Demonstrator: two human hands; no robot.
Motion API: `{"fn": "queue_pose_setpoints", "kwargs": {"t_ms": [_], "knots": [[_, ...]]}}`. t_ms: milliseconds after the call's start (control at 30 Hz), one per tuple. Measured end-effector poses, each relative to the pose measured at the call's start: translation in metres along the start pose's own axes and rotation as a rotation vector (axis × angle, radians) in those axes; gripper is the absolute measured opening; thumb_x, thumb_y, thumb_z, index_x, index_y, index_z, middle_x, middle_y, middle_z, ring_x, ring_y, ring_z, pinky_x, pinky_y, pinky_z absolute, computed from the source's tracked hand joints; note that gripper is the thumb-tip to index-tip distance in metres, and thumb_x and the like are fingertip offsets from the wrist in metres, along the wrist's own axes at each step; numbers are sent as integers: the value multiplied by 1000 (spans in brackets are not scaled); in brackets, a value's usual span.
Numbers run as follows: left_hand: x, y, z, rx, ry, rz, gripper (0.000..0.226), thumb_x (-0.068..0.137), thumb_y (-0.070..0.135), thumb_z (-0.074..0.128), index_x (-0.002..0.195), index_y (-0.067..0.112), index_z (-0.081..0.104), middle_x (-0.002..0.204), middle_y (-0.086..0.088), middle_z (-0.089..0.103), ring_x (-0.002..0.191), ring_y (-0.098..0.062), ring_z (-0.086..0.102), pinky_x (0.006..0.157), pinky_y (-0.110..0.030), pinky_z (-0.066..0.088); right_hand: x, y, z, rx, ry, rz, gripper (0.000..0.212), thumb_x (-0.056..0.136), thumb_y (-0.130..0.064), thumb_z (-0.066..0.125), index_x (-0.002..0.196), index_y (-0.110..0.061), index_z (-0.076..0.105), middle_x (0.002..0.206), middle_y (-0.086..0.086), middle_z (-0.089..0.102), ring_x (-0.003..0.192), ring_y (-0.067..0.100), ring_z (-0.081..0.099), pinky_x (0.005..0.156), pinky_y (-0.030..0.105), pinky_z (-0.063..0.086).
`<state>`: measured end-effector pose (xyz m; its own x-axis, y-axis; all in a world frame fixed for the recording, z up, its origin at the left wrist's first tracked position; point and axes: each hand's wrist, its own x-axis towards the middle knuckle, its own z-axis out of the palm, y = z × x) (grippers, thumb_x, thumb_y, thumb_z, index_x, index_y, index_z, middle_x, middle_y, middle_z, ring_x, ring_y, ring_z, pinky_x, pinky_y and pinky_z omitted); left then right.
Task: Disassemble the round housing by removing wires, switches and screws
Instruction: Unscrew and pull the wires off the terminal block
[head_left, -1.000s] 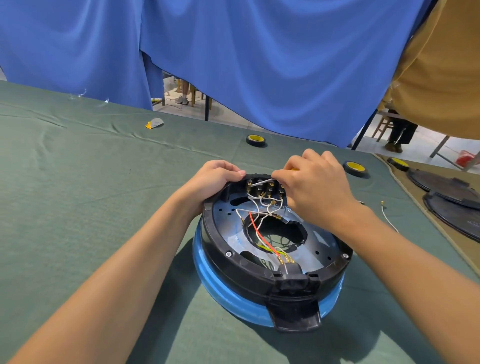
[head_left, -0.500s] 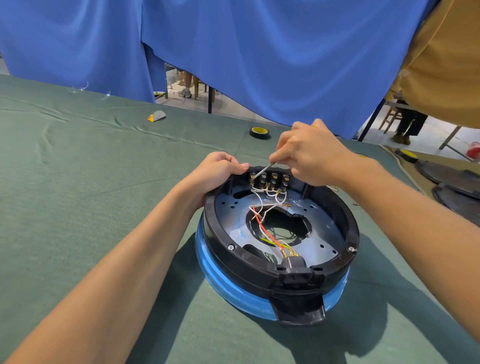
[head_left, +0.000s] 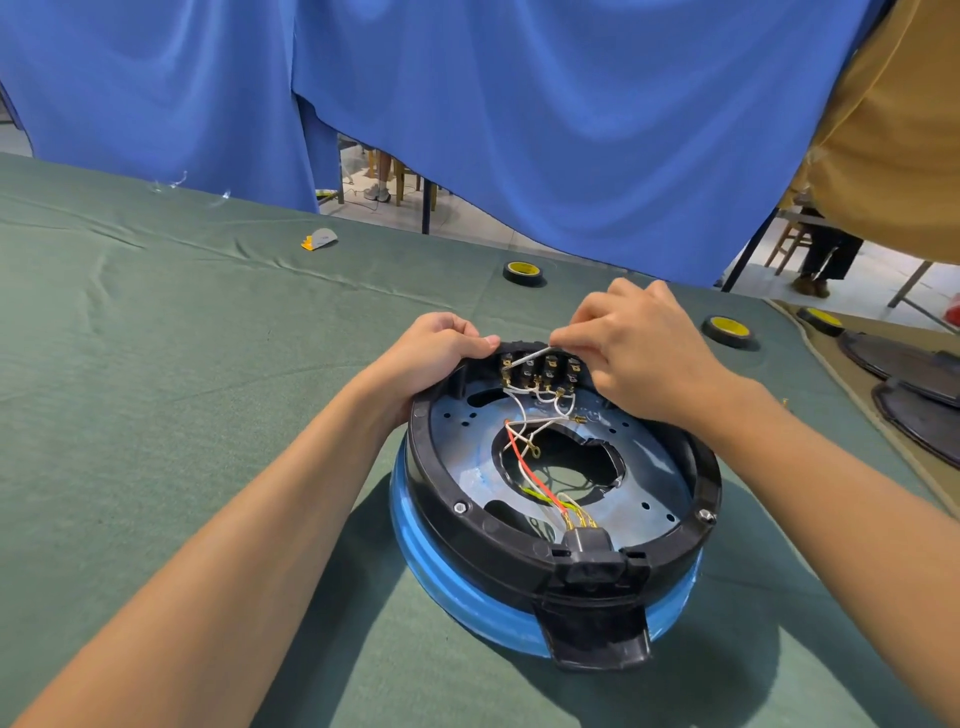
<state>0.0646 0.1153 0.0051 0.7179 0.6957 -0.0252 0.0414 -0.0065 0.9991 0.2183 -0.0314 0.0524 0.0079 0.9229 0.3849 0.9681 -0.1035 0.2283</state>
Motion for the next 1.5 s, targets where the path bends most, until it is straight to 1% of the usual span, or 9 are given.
{"fn": "queue_pose_setpoints", "kwargs": {"t_ms": [267, 433, 600, 700, 767, 900, 1000, 1200, 1500], "knots": [[-3, 2, 0, 24, -4, -10, 22, 89, 15, 69, 74, 12, 53, 51, 4, 60, 44, -9, 58, 42, -18, 45, 38, 13, -14, 58, -237, -57, 31, 96, -12, 54, 104, -35, 73, 106, -8, 63, 95, 12, 35, 80, 35, 20], [-4, 4, 1, 29, 6, -12, 23, 89, 13, 69, 74, 12, 52, 51, 3, 57, 42, -8, 56, 41, -17, 44, 60, 19, -20, 162, -381, -40, 21, 95, -18, 59, 102, -30, 75, 102, -7, 65, 94, 6, 41, 98, 40, 29], [-4, 5, 1, 35, 11, -8, 23, 88, 12, 69, 73, 12, 52, 55, 1, 57, 43, -8, 56, 42, -17, 45, 57, 21, -17, 310, -422, 29, 20, 94, -16, 60, 99, -27, 76, 97, -6, 68, 87, -3, 52, 78, 20, 34], [-3, 4, 1, 33, 9, -8, 23, 88, 12, 69, 72, 12, 52, 54, 1, 57, 43, -9, 56, 43, -17, 45, 46, 18, -13, 321, -354, 87, 23, 93, -16, 58, 97, -30, 75, 88, -13, 65, 96, 15, 51, 89, 32, 36], [-3, 4, 0, 29, 8, -7, 23, 88, 12, 69, 72, 12, 52, 53, 2, 58, 43, -9, 57, 43, -17, 45, 36, 10, -10, 260, -259, 84, 27, 93, -13, 57, 101, -31, 75, 82, -19, 58, 95, 14, 44, 87, 36, 30], [-4, 4, 0, 24, 5, -8, 23, 89, 13, 69, 72, 12, 53, 51, 3, 60, 44, -8, 58, 43, -17, 46, 14, -3, -9, 83, -82, 47, 30, 95, -17, 54, 107, -36, 72, 100, -6, 63, 95, 17, 39, 77, 35, 20], [-5, 4, -1, 29, 3, -9, 23, 89, 14, 70, 73, 12, 53, 52, 3, 60, 45, -8, 59, 43, -18, 47, 2, -9, -5, 50, 3, 68, 32, 92, -12, 54, 105, -33, 74, 98, -3, 65, 95, 21, 42, 76, 36, 22], [-5, 5, 1, 40, 10, -2, 23, 89, 12, 69, 72, 11, 52, 52, 3, 58, 44, -7, 57, 43, -17, 45, -12, -12, 10, 206, 48, 177, 31, 94, -11, 53, 108, -29, 74, 100, -3, 65, 100, 20, 44, 82, 39, 25], [-7, 5, 1, 31, 11, -2, 24, 89, 12, 69, 72, 12, 52, 54, 0, 59, 44, -8, 58, 43, -17, 46, -10, -5, 16, 293, 59, 127, 29, 91, -8, 58, 103, -28, 76, 98, -7, 65, 93, 7, 33, 78, 32, 14]]}}
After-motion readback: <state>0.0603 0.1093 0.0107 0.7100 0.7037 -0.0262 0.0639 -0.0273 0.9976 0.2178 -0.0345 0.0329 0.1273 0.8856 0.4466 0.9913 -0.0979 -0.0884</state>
